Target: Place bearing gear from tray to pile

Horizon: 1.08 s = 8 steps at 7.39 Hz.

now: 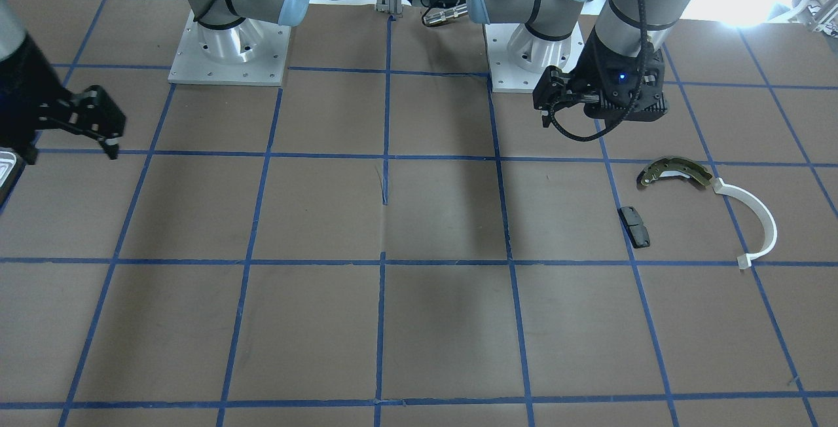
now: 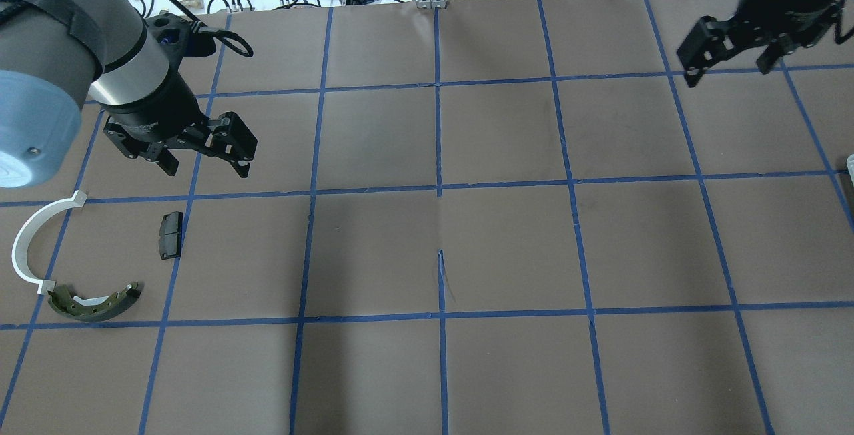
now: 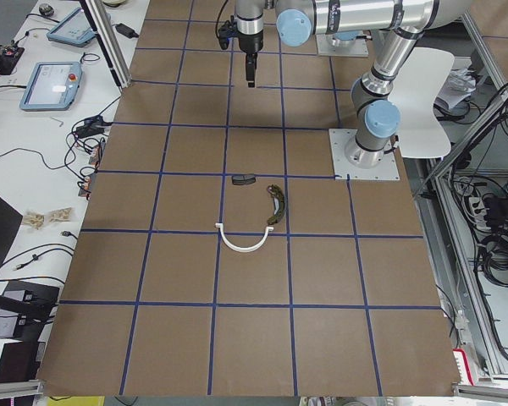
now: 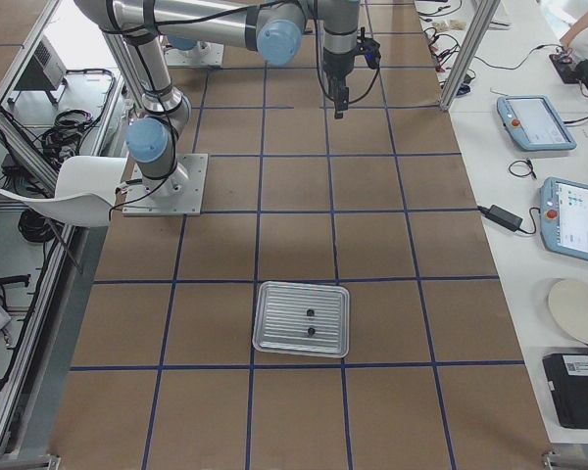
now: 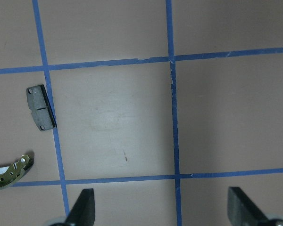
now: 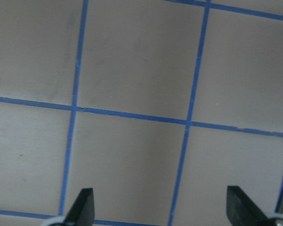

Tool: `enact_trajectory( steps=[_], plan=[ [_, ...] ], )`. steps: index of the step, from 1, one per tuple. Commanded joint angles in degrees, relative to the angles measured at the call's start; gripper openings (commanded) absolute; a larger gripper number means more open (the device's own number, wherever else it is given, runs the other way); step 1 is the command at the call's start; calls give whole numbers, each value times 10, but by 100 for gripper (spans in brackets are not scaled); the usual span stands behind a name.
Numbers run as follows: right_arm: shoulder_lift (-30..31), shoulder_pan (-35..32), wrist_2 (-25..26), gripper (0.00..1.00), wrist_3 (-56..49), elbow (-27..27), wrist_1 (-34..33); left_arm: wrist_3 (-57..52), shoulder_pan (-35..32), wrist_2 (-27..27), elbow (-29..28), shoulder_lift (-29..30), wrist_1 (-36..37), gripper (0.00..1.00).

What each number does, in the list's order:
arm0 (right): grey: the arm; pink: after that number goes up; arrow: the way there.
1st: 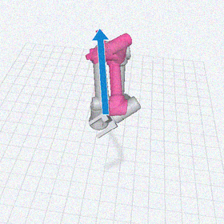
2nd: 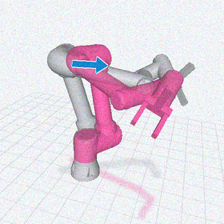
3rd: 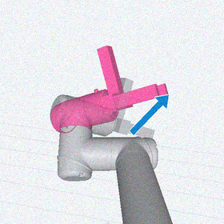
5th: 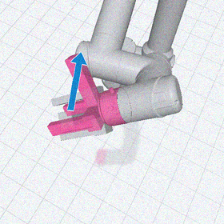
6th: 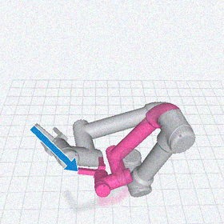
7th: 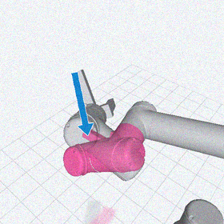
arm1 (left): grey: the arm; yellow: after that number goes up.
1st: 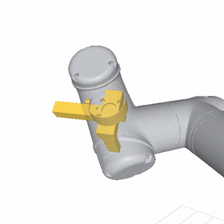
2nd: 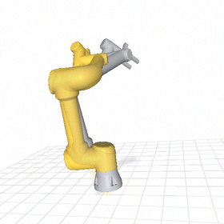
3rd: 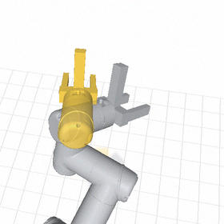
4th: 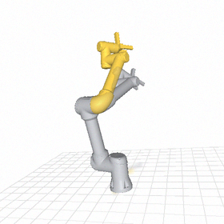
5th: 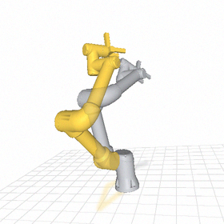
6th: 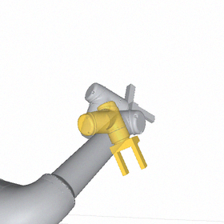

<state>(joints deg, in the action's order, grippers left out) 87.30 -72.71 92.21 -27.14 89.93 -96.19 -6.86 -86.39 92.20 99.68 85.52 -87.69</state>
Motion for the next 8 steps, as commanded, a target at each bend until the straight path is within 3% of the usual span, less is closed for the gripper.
enact_trajectory(
  steps=[1,6,8],
  plan=[
    [-43,132,3,100,-185,1,-44,0,0,0,1,0,1,100],
    [-227,349,-40,100,-598,15,-261,0,0,0,4,0,5,100],
    [-274,361,-40,100,-613,16,-284,-1,0,0,4,0,5,100]
  ],
)
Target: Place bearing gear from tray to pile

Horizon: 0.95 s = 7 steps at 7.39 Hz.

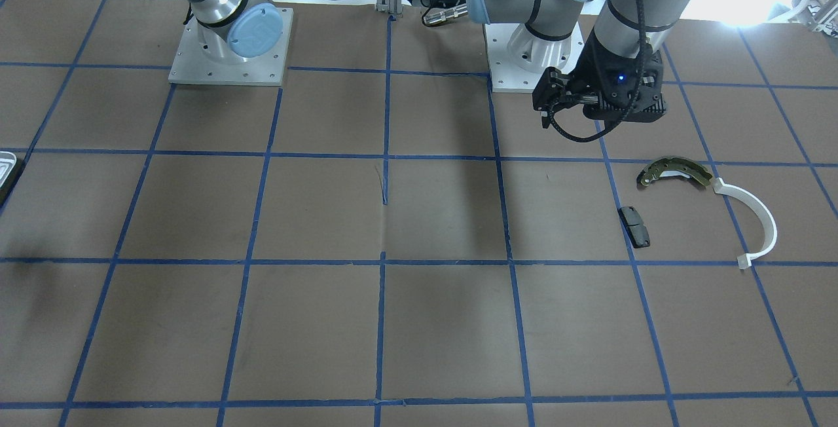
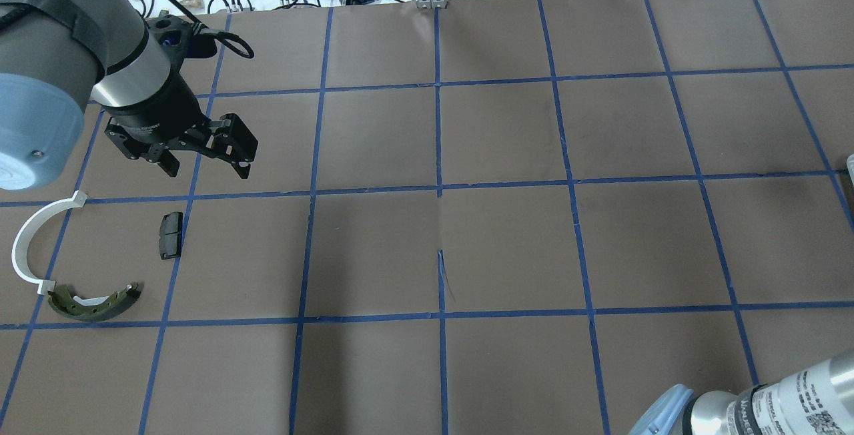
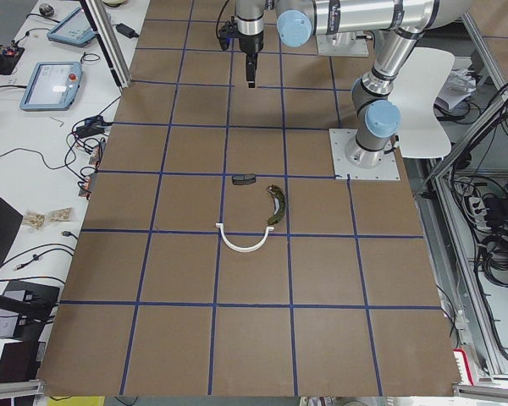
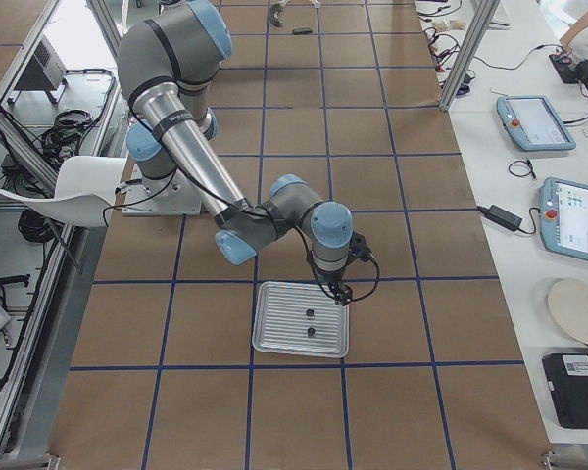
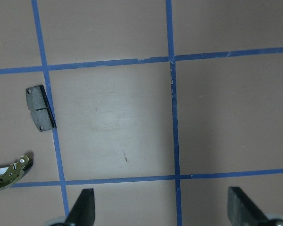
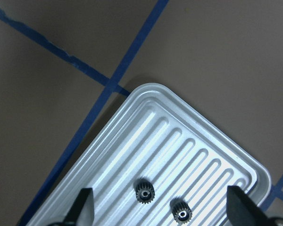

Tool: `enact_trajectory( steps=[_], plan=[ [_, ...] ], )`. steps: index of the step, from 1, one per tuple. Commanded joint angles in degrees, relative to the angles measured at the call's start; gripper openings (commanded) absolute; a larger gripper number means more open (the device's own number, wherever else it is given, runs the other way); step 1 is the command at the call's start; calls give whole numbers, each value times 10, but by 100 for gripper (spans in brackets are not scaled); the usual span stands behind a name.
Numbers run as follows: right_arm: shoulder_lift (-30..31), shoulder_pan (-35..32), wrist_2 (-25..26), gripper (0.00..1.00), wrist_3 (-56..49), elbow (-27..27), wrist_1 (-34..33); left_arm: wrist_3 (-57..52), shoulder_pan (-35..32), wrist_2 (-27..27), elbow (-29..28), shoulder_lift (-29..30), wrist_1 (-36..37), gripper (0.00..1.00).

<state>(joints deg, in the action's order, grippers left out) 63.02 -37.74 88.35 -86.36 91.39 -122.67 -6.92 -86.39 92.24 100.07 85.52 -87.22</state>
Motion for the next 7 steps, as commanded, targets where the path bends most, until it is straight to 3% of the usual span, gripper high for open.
enact_trajectory(
  steps=[1,4,5,6,7],
  plan=[
    [-53,16,6,100,-25,0,-22,0,0,0,2,0,2,100],
    [-70,20,12,100,-58,1,-46,0,0,0,5,1,4,100],
    [-70,20,14,92,-51,2,-44,0,0,0,3,0,5,100],
    [-70,20,18,71,-47,12,-47,0,0,0,4,0,5,100],
    [-68,20,37,62,-47,22,-51,1,0,0,4,1,5,100]
  ],
)
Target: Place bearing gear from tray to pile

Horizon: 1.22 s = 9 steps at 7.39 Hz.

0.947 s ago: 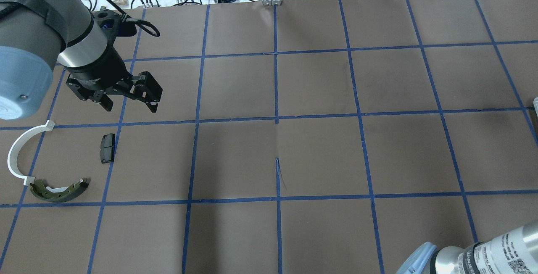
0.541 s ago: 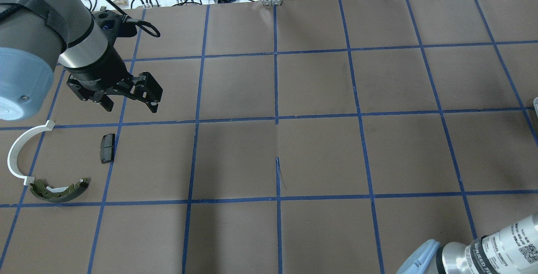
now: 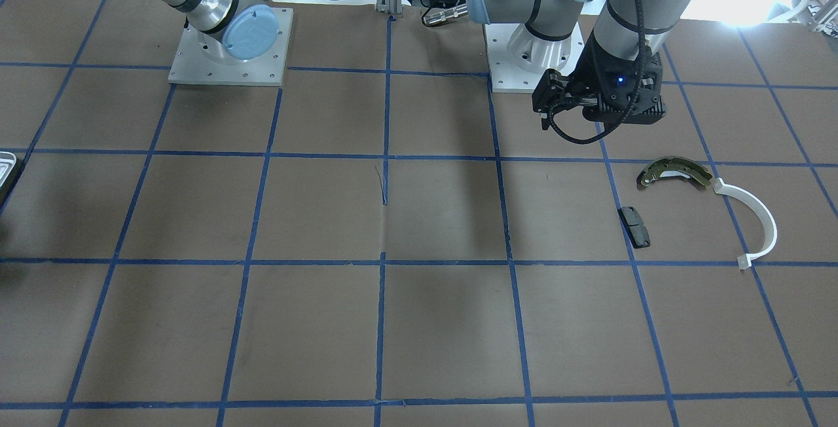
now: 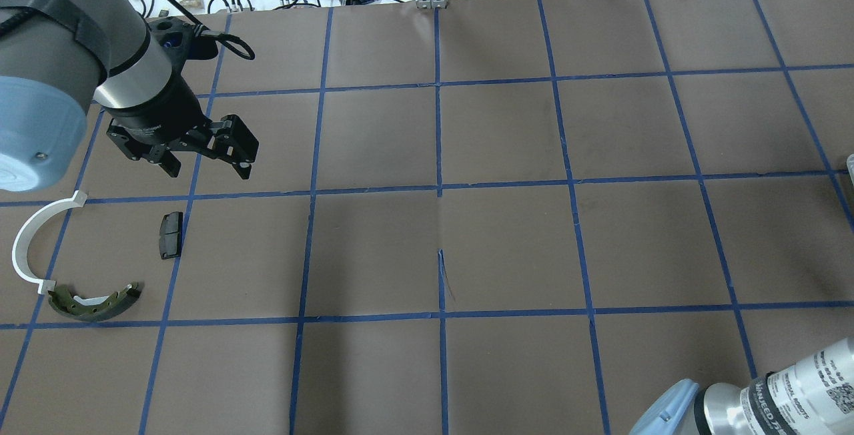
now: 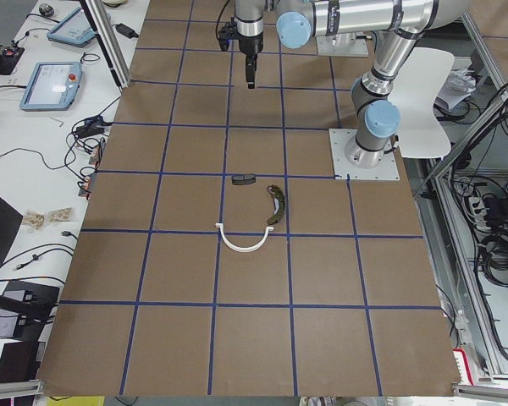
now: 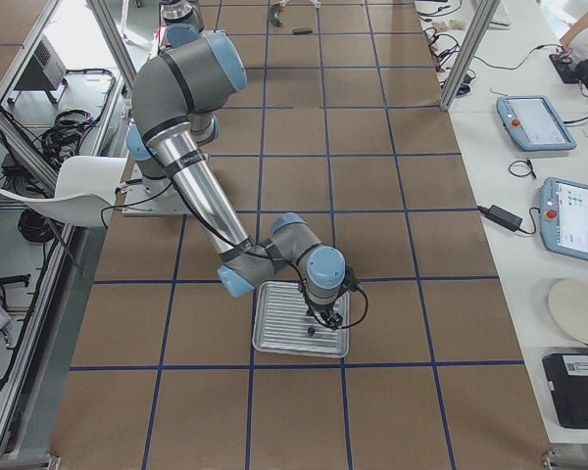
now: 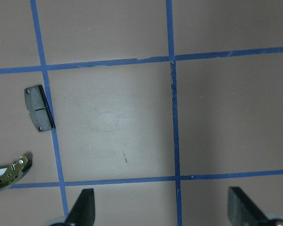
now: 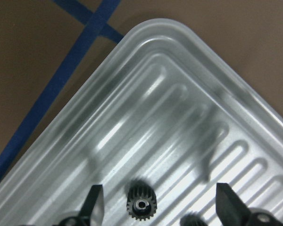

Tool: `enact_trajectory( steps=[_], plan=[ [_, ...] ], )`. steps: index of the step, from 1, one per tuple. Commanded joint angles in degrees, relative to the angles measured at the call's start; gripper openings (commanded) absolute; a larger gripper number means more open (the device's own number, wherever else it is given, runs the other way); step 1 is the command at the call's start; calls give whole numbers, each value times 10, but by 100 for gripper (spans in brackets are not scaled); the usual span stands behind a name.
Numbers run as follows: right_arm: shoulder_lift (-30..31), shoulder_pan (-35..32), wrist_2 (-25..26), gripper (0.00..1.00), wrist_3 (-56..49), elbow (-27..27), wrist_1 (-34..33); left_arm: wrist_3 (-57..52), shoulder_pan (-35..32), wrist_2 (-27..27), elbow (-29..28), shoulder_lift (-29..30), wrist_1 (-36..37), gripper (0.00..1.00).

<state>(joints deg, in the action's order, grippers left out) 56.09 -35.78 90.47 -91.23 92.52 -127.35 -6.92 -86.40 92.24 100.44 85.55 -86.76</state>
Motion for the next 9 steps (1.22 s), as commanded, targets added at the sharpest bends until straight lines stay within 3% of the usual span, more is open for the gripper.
enact_trajectory(
  steps=[1,2,4,6,9],
  plan=[
    [1,0,17,33,2,13,-9,1,0,0,0,1,0,100],
    [-1,-1,19,18,2,13,-9,1,0,0,0,1,0,100],
    [4,0,50,0,4,12,-3,1,0,1,-1,1,0,100],
    [38,-16,47,0,64,12,9,1,1,1,-3,1,0,100],
    [131,-146,23,0,260,18,90,1,1,2,-2,0,-1,100]
  ],
)
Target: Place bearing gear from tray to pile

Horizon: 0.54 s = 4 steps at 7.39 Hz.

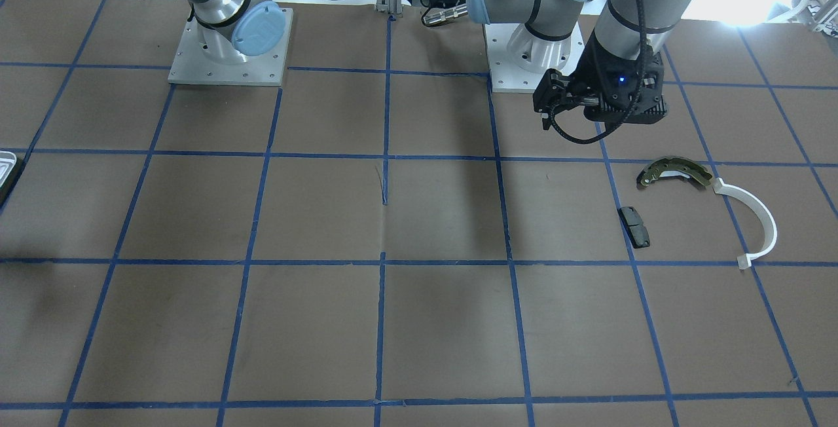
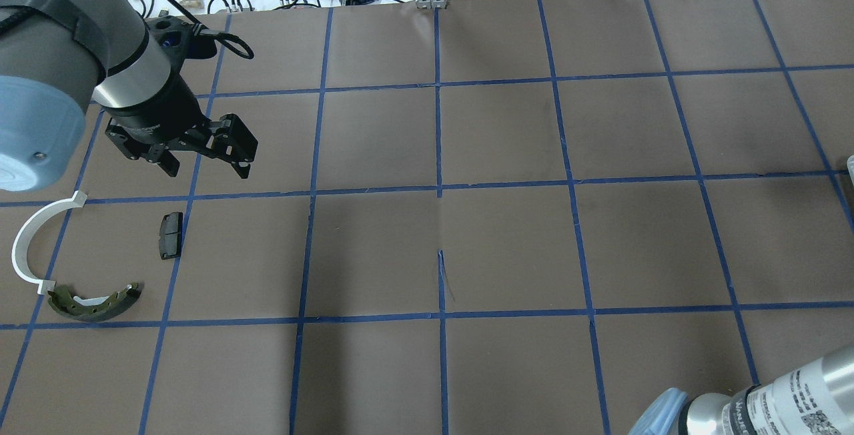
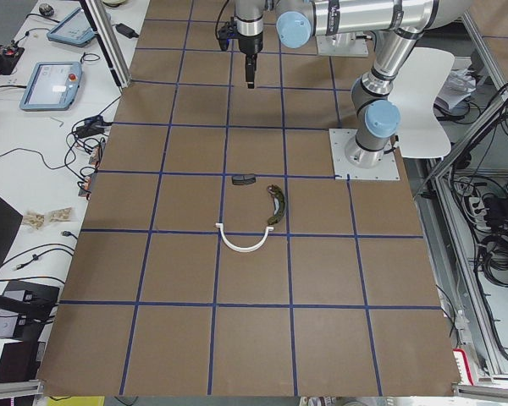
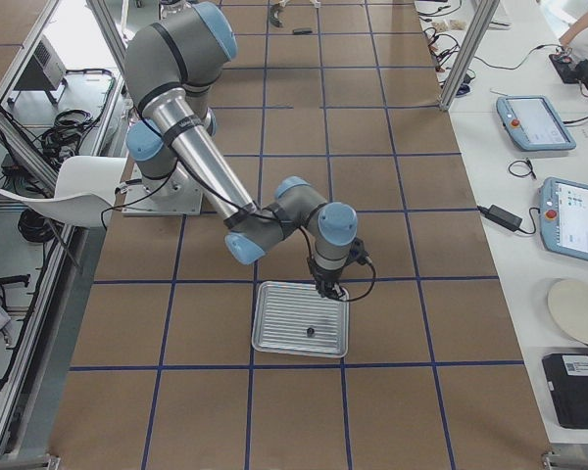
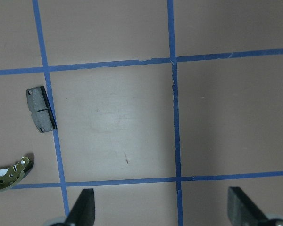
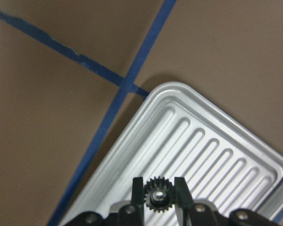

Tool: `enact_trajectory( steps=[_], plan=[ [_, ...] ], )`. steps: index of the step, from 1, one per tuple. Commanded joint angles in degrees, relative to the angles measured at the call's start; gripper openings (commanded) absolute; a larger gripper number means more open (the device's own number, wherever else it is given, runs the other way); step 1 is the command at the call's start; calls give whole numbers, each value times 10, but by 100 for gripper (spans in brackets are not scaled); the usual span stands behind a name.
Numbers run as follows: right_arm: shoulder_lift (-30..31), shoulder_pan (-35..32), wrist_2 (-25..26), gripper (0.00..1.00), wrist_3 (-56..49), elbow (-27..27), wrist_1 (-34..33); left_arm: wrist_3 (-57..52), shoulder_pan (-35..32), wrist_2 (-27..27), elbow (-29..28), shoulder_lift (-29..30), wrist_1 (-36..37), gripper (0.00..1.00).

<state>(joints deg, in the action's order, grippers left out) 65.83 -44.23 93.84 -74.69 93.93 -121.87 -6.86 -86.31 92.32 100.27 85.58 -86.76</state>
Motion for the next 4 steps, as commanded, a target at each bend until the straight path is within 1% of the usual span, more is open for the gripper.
enact_trajectory(
  steps=[1,2,3,4],
  plan=[
    [40,-120,-51,0,165,20,65,0,0,1,-3,-1,-1,100],
    [43,-195,-59,0,272,25,63,0,0,1,-3,-2,-1,100],
    [44,-280,-59,0,386,17,59,0,0,2,-4,-2,-1,100],
    [45,-369,-59,0,503,13,37,0,1,1,-4,0,-1,100]
  ],
)
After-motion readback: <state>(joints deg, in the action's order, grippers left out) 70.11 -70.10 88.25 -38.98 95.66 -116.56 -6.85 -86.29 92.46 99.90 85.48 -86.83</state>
